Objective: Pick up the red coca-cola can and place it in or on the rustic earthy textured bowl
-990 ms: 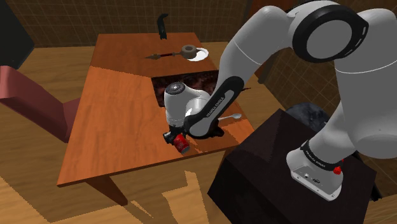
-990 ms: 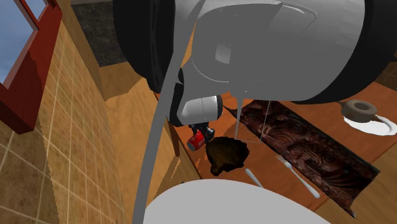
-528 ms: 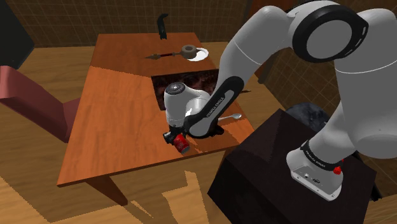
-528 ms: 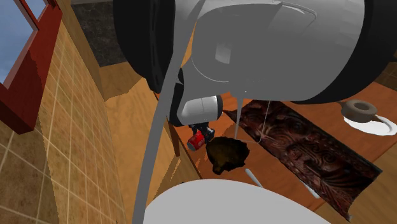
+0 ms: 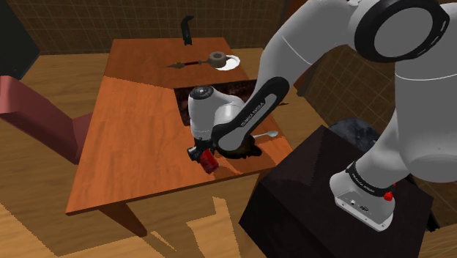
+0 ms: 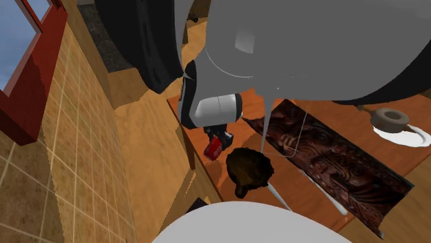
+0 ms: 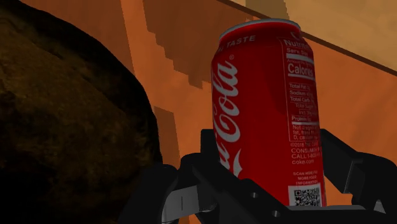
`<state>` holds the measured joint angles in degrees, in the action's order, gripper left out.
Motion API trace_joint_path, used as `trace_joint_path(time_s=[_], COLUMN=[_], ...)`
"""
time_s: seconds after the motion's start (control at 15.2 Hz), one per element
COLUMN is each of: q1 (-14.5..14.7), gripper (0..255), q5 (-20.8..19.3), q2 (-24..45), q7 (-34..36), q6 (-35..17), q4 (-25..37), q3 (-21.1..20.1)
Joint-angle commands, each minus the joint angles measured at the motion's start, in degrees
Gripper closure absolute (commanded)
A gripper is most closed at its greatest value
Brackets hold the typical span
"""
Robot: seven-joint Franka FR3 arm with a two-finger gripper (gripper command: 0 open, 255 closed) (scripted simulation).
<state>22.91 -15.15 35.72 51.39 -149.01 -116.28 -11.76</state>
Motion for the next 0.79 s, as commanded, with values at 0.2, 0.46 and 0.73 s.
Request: trace_joint_path(time_s=[0.2,0.46,0.73], q1=[-0.9,-1.5,-2.0], gripper=[255,255,255], q5=[1.1,2.0,3.0], q2=[-3.3,-5.9,-8.5], q7=[-0.9,-1.6,-2.3], q6=[2.5,4.6,6.8], q4=[-0.8,-1.3,-1.6], q3=[-1.0,-1.8,-2.6])
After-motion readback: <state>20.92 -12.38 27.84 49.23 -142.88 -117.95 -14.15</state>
